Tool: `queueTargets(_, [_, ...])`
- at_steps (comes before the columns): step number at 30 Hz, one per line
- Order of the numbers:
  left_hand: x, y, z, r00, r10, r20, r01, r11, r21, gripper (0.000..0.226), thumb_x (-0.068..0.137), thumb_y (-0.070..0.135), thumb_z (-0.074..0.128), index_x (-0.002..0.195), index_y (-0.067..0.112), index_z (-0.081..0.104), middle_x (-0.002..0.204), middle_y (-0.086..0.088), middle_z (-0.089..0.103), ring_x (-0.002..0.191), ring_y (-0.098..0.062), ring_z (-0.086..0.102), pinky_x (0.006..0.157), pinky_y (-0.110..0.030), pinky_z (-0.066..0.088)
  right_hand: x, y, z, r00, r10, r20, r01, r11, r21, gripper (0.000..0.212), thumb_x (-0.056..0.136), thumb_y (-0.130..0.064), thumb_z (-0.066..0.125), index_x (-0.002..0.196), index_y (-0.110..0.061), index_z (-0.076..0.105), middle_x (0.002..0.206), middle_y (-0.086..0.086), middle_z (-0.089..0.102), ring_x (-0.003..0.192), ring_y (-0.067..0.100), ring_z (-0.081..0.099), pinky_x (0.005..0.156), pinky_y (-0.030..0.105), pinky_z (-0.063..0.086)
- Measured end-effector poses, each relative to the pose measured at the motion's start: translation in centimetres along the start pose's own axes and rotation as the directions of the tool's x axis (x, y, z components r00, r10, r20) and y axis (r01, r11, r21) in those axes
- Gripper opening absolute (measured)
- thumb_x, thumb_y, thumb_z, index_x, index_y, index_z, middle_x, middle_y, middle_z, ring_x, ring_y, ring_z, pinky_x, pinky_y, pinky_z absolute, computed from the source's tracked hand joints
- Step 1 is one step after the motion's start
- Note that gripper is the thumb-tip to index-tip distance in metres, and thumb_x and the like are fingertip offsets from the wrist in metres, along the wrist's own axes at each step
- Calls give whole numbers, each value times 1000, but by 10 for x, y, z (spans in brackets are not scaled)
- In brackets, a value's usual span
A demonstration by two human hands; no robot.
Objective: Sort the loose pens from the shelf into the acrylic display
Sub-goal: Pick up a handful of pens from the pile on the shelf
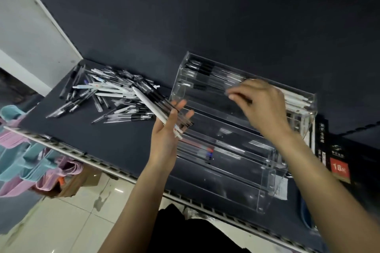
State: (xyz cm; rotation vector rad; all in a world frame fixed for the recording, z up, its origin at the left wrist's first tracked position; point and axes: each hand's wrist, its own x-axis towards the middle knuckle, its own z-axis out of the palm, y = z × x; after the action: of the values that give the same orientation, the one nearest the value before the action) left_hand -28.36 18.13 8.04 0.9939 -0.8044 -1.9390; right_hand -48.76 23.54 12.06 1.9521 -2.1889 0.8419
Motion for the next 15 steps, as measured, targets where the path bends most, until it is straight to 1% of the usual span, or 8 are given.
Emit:
queueTargets(2, [3, -1, 0, 1000, -2, -18, 2, 1000, -2, 33, 100, 20, 43, 132, 15, 50, 121, 4, 67, 105, -17, 67, 94, -36, 48, -12, -3, 11, 999, -9, 51, 13, 998, -67, 9, 85, -20, 70, 91, -22, 75, 87, -7, 71, 79, 17, 65, 61, 31, 53])
queueTargets(4, [5, -1, 0, 1000, -6, -31, 5, 1000, -16, 31, 100, 20, 44, 130, 16, 52, 119, 5, 68, 105, -16, 67, 95, -36, 47, -15, -5, 20, 992, -24, 121, 37, 994, -103, 9, 83, -16, 71, 89, -21, 76, 85, -6, 72, 78, 18, 68, 59, 30, 54])
queueTargets(6, [6, -1, 0, 999, -5, -36, 4, 1000, -18, 29, 100, 20, 44, 127, 16, 53, 118, 5, 68, 104, -17, 67, 95, -36, 47, -11, -7, 23, 979, 21, 202, -8, 998, -67, 11, 85, -17, 69, 92, -22, 75, 88, -6, 73, 82, 18, 68, 65, 33, 55])
queueTargets(8, [6, -2, 0, 999, -3, -36, 3, 1000, -3, 27, 100, 20, 43, 125, 17, 54, 118, 5, 68, 104, -16, 67, 96, -37, 47, -3, -5, 22, 948, 69, 312, -67, 998, -17, 14, 90, -20, 63, 98, -23, 74, 96, -8, 72, 88, 13, 67, 75, 33, 54])
queueTargets(11, [4, -4, 1, 1000, -15, -24, 15, 1000, 1, 29, 101, 19, 42, 128, 16, 53, 121, 5, 67, 104, -15, 67, 94, -34, 47, 5, -3, 24, 883, 63, 466, -83, 996, 22, 23, 95, -13, 54, 105, -23, 72, 107, -9, 69, 98, 10, 64, 87, 31, 50])
queueTargets(13, [3, -5, 2, 1000, -15, -17, 15, 1000, -9, 31, 101, 19, 42, 129, 14, 52, 122, 4, 66, 104, -15, 67, 92, -32, 48, 4, -5, 25, 866, 76, 494, -103, 994, 27, 30, 96, -7, 46, 108, -21, 71, 113, -9, 66, 102, 10, 61, 90, 30, 49])
queueTargets(14, [2, -5, 3, 1000, -11, -11, 11, 1000, -18, 31, 101, 18, 42, 129, 13, 52, 122, 3, 66, 105, -16, 67, 92, -32, 48, 3, -8, 24, 879, 89, 468, -118, 993, 33, 31, 96, -7, 45, 109, -20, 70, 114, -8, 65, 103, 10, 60, 90, 29, 48])
queueTargets(15, [1, -5, 5, 1000, -6, -4, 6, 999, -32, 30, 101, 17, 42, 128, 12, 53, 123, 2, 66, 107, -17, 66, 92, -32, 49, 1, -14, 23, 907, 99, 408, -136, 989, 61, 30, 96, -8, 46, 110, -20, 69, 114, -8, 64, 102, 9, 59, 88, 27, 48])
